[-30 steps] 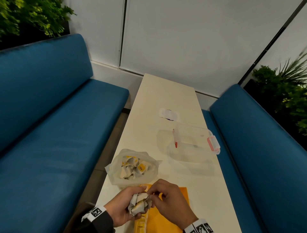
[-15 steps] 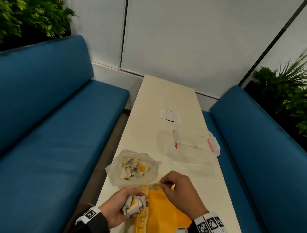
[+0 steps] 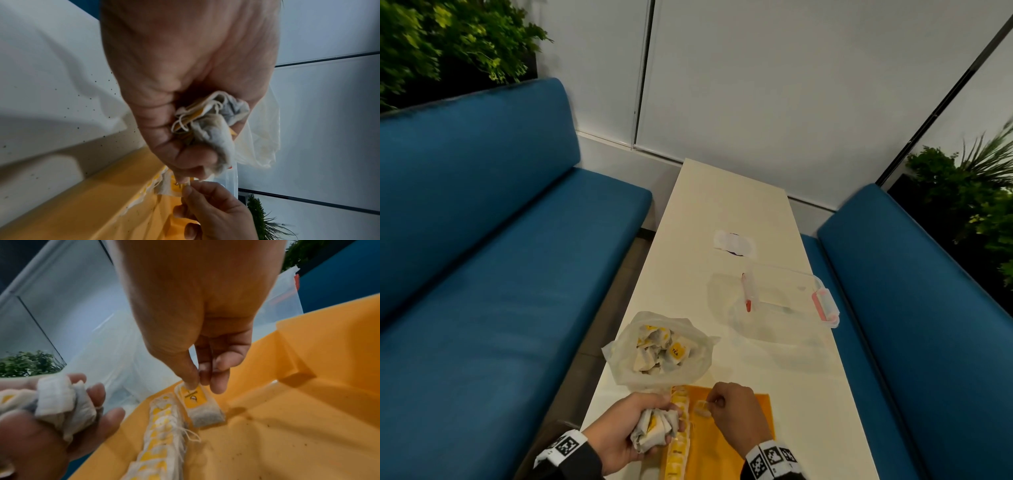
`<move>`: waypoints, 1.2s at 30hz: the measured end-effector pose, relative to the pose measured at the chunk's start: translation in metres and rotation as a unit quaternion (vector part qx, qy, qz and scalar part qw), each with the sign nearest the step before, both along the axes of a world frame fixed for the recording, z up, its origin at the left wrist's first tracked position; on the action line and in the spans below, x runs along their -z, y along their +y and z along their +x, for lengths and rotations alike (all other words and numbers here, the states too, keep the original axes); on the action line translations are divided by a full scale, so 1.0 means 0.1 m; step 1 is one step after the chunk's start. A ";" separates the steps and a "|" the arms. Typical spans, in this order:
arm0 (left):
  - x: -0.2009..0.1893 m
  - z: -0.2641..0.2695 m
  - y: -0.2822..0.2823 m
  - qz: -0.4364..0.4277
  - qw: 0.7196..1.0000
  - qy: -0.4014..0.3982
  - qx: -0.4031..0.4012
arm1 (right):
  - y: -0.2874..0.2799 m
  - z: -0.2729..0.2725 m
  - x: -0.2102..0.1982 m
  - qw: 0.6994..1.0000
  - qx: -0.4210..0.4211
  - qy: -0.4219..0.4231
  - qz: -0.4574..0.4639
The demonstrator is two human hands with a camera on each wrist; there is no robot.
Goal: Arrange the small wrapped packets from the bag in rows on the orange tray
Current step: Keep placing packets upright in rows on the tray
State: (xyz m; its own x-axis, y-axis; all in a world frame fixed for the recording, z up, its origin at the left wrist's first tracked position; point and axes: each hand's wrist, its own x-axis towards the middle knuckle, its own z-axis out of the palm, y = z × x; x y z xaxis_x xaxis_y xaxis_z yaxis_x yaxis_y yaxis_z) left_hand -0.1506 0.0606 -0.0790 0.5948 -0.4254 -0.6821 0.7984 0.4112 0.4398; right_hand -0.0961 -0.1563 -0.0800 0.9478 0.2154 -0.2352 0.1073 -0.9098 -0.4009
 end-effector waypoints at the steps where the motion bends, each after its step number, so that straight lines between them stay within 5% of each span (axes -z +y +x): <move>1: 0.00 0.00 0.01 0.004 1.000 -0.001 0.002 | 0.02 0.00 0.01 1.000 0.007 0.004 0.005; 36: 0.03 0.01 0.02 0.026 1.000 0.003 0.005 | 0.20 0.01 0.16 0.995 0.092 0.042 -0.006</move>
State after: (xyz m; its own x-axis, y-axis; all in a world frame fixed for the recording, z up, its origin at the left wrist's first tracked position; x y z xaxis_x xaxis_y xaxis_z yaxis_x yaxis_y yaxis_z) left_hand -0.1492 0.0623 -0.0821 0.5868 -0.3952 -0.7068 0.8049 0.3804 0.4555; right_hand -0.0947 -0.1365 -0.0960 0.9479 0.0364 -0.3165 -0.0951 -0.9157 -0.3904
